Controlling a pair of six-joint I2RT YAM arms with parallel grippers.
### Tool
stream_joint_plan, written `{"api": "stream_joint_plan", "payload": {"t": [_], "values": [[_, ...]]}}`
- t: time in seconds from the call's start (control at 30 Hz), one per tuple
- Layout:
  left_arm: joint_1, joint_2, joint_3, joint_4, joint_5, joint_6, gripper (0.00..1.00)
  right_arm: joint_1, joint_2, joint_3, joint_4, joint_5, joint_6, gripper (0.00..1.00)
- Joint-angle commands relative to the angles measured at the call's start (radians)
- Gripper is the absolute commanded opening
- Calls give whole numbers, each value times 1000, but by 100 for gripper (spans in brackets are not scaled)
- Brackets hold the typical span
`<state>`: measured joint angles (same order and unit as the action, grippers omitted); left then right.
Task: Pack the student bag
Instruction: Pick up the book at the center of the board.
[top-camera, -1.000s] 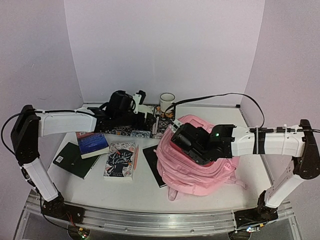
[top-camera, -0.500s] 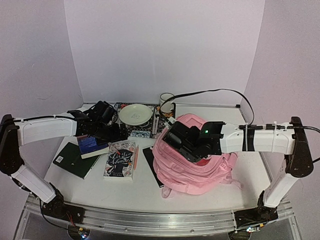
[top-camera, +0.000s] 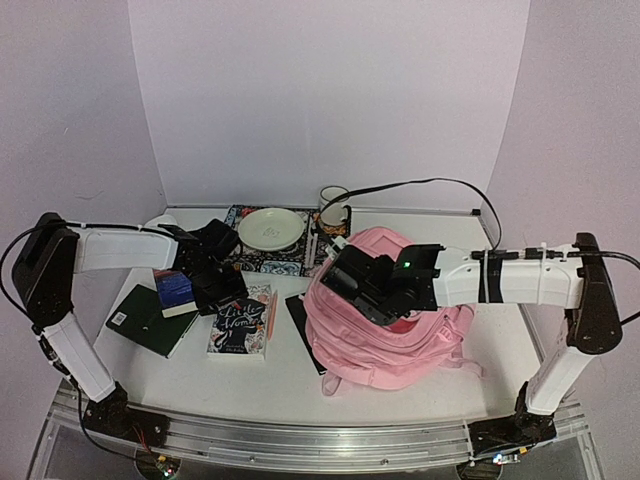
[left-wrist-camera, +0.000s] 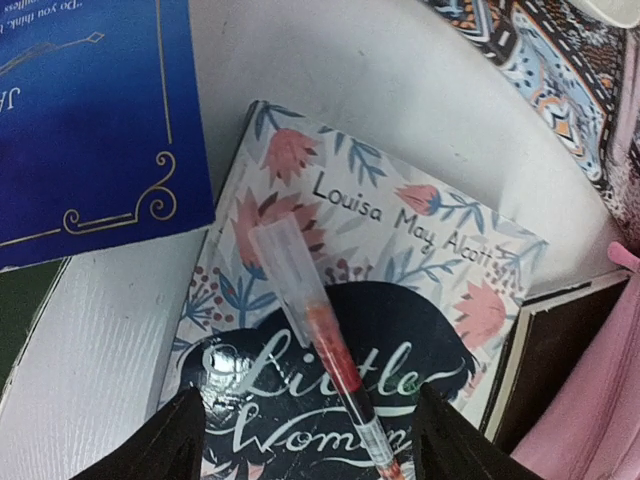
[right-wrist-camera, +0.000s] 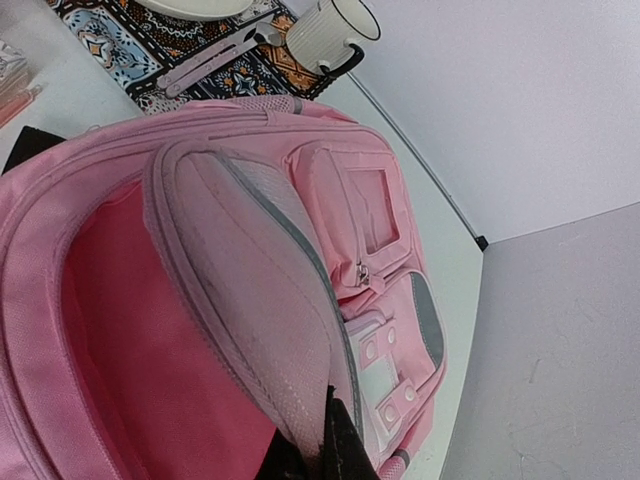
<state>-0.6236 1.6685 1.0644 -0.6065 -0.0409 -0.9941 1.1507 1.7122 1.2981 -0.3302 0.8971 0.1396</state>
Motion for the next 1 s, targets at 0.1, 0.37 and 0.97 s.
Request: {"api": "stream_joint_plan", "payload": {"t": [0.1, 0.37, 0.97], "values": [[13, 83, 83, -44, 37, -46, 63, 7, 7, 63, 32, 22, 29, 0], [13, 171, 89, -46, 113, -35, 36, 7, 23, 67, 36, 26, 25, 0], [15, 11, 26, -45, 123, 8, 0, 7, 4, 71, 62, -42, 12, 0]]}}
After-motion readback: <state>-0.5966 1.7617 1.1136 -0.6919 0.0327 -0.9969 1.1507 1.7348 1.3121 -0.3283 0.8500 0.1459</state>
